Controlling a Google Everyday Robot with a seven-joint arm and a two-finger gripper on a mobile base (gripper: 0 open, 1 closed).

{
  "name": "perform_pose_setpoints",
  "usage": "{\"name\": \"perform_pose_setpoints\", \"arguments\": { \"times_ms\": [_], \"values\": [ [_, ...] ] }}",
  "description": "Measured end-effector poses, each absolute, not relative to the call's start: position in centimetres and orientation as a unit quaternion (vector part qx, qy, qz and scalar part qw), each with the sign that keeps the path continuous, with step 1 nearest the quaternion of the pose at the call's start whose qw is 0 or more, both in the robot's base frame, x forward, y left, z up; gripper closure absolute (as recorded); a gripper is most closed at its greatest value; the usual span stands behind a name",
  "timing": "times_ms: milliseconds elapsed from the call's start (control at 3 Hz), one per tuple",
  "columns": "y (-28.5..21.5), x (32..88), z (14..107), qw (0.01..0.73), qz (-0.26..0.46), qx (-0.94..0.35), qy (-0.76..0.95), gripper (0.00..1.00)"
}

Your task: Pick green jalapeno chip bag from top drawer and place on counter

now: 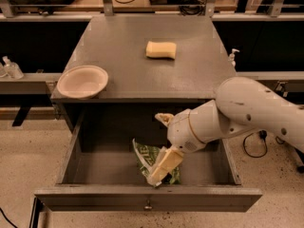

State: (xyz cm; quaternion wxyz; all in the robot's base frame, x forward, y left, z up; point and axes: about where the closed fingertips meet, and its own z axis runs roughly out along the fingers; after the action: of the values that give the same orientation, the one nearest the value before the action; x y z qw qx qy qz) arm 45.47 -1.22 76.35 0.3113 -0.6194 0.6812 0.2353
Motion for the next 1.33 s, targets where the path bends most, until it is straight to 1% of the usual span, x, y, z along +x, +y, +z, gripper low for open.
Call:
{"name": "perform_pose_setpoints", "arguments": {
  "times_ms": [333, 667, 1333],
  "values": [
    [-0.5, 45.8, 73.6, 0.282, 0.247, -0.594, 0.712, 0.0],
    [1.6, 46.1, 71.3, 0.256, 0.28, -0.563, 0.734, 0.25],
    [3.2, 46.2, 70.0, 0.236, 0.307, -0.546, 0.743, 0.71]
  ]
}}
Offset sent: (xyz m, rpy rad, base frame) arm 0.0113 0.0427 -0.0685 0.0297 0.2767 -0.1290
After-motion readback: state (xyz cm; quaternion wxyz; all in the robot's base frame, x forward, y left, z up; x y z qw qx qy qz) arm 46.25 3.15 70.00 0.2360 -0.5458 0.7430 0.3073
